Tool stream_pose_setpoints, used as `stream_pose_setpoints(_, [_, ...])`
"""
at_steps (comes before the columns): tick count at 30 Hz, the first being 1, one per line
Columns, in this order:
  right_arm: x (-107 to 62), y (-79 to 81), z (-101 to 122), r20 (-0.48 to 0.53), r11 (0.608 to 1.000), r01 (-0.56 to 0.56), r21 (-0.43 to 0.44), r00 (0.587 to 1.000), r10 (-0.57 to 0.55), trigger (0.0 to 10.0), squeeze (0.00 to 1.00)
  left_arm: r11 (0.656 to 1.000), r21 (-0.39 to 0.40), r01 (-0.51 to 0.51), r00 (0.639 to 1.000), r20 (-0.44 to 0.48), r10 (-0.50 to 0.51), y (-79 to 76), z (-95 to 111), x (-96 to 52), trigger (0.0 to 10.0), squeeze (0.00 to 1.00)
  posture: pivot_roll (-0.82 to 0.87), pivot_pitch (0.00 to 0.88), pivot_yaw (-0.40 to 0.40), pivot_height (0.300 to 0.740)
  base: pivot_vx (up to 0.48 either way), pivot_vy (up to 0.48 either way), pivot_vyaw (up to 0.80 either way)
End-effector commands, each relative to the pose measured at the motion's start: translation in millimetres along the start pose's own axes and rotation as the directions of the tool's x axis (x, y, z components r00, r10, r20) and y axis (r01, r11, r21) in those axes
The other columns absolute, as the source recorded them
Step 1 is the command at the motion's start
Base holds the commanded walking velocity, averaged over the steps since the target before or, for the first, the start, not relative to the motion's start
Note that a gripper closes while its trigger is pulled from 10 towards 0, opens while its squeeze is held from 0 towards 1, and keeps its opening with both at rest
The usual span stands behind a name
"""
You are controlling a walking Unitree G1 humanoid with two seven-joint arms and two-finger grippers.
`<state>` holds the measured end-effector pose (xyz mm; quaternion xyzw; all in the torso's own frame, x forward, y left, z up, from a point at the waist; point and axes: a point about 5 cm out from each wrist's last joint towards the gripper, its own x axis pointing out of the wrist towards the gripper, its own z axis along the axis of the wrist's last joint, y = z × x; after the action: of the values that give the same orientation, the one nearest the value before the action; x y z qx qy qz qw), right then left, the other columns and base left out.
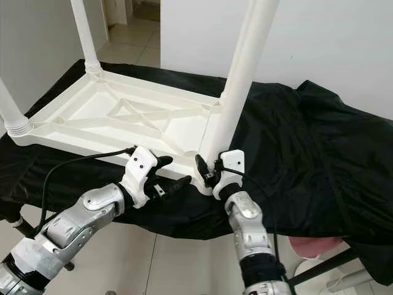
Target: Building children table
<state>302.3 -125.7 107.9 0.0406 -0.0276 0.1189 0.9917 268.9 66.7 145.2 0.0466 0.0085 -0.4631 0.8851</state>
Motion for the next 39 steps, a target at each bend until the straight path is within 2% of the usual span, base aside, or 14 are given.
stream_pose_setpoints(1, [-8.4, -13.3, -16.6, -0.087, 0.992, 0.124, 0.001, 0.988, -0.124, 10.0, 0.0, 0.983, 0.016, 0.181, 0.983, -0.008, -0.181, -7.9, -1.3, -1.0, 10.0, 0.0, 0.01, 0.0, -0.098, 0.74, 0.0, 0.0, 0.0])
stream_pose_setpoints(3, [-9.0, -8.9, -18.2, -0.096, 0.971, 0.24, 0.013, 0.967, -0.237, 10.0, 0.0, 0.985, 0.018, 0.171, 0.985, -0.007, -0.171, -6.0, -1.8, -0.4, 10.0, 0.0, 0.0, 0.0, -0.1, 0.74, 0.0, 0.0, 0.0])
stream_pose_setpoints(8, [-7.3, 3.1, -13.5, -0.083, 0.971, 0.238, 0.012, 0.968, -0.236, 10.0, 0.0, 0.986, 0.013, 0.165, 0.986, -0.003, -0.165, -5.2, -2.1, -0.1, 10.0, 0.0, 0.0, 0.0, -0.094, 0.74, 0.0, 0.0, 0.0])
stream_pose_setpoints(14, [-10.9, 3.2, -8.9, -0.06, 0.971, 0.24, 0.02, 0.969, -0.238, 10.0, 0.0, 0.983, 0.009, 0.183, 0.983, -0.006, -0.183, -9.2, -3.1, 0.0, 10.0, 0.0, -0.01, 0.0, -0.091, 0.74, 0.0, 0.0, 0.0])
stream_pose_setpoints(15, [-11.6, 3.2, -7.5, -0.048, 0.97, 0.241, 0.029, 0.97, -0.239, 10.0, 0.74, 0.983, 0.008, 0.185, 0.983, -0.007, -0.185, -9.6, -3.6, -0.4, 10.0, 0.0, -0.01, 0.0, -0.091, 0.74, 0.0, 0.0, 0.0])
stream_pose_setpoints(16, [-11.8, 4.4, -4.2, -0.024, 0.972, 0.234, 0.034, 0.972, -0.233, 10.0, 1.0, 0.983, 0.008, 0.185, 0.983, -0.009, -0.185, -9.7, -4.3, -0.8, 10.0, 0.0, -0.01, 0.0, -0.087, 0.74, 0.0, 0.0, 0.0])
stream_pose_setpoints(23, [-14.7, -3.0, 0.3, 0.022, 0.981, 0.194, 0.009, 0.981, -0.194, 10.0, 1.0, 0.982, 0.014, 0.191, 0.982, -0.018, -0.191, -9.5, -6.6, -1.0, 10.0, 0.0, -0.01, 0.0, -0.089, 0.74, 0.0, 0.0, 0.0])
stream_pose_setpoints(29, [-19.2, -11.7, -0.9, 0.02, 0.996, 0.084, -0.004, 0.996, -0.084, 10.0, 0.98, 0.981, 0.011, 0.194, 0.981, -0.018, -0.193, -9.2, -6.4, -2.3, 10.0, 0.0, -0.01, 0.0, -0.084, 0.74, 0.0, 0.0, 0.0])
stream_pose_setpoints(30, [-20.6, -15.5, -0.7, 0.023, 1.0, 0.017, -0.012, 1.0, -0.017, 10.0, 0.0, 0.979, 0.01, 0.203, 0.979, -0.023, -0.203, -11.0, -6.8, -3.6, 10.0, 0.0, -0.01, 0.0, -0.078, 0.74, 0.0, 0.0, 0.0])
stream_pose_setpoints(31, [-20.6, -15.5, -0.7, 0.023, 1.0, 0.017, -0.012, 1.0, -0.017, 10.0, 0.0, 0.979, 0.01, 0.203, 0.979, -0.023, -0.203, -11.0, -6.8, -3.6, 10.0, 0.0, -0.01, 0.0, -0.078, 0.74, 0.0, 0.0, 0.0])
stream_pose_setpoints(32, [-20.6, -17.8, 0.4, 0.024, 0.998, -0.06, -0.026, 0.998, 0.061, 10.0, 0.0, 0.977, 0.009, 0.215, 0.976, -0.03, -0.214, -13.0, -7.0, -5.3, 10.0, 0.0, -0.01, 0.0, -0.065, 0.74, 0.0, 0.0, 0.0])
stream_pose_setpoints(33, [-20.6, -17.8, 0.4, 0.024, 0.998, -0.06, -0.026, 0.998, 0.061, 10.0, 0.0, 0.977, 0.009, 0.215, 0.976, -0.03, -0.214, -13.0, -7.0, -5.3, 10.0, 0.0, -0.01, 0.0, -0.065, 0.74, 0.0, 0.0, 0.0])
stream_pose_setpoints(35, [-16.0, -20.8, 5.8, 0.022, 0.974, -0.218, -0.057, 0.975, 0.219, 10.0, 0.0, 0.97, 0.005, 0.244, 0.969, -0.049, -0.244, -18.0, -9.4, -8.3, 10.0, 0.0, -0.01, 0.0, -0.056, 0.74, 0.0, 0.0, 0.0])
stream_pose_setpoints(39, [-7.6, -20.5, 13.5, 0.012, 0.935, -0.344, -0.085, 0.938, 0.346, 10.0, 0.0, 0.966, 0.007, 0.259, 0.964, -0.062, -0.258, -20.5, -10.8, -9.6, 10.0, 0.0, 0.0, 0.0, -0.056, 0.74, 0.0, 0.0, 0.0])
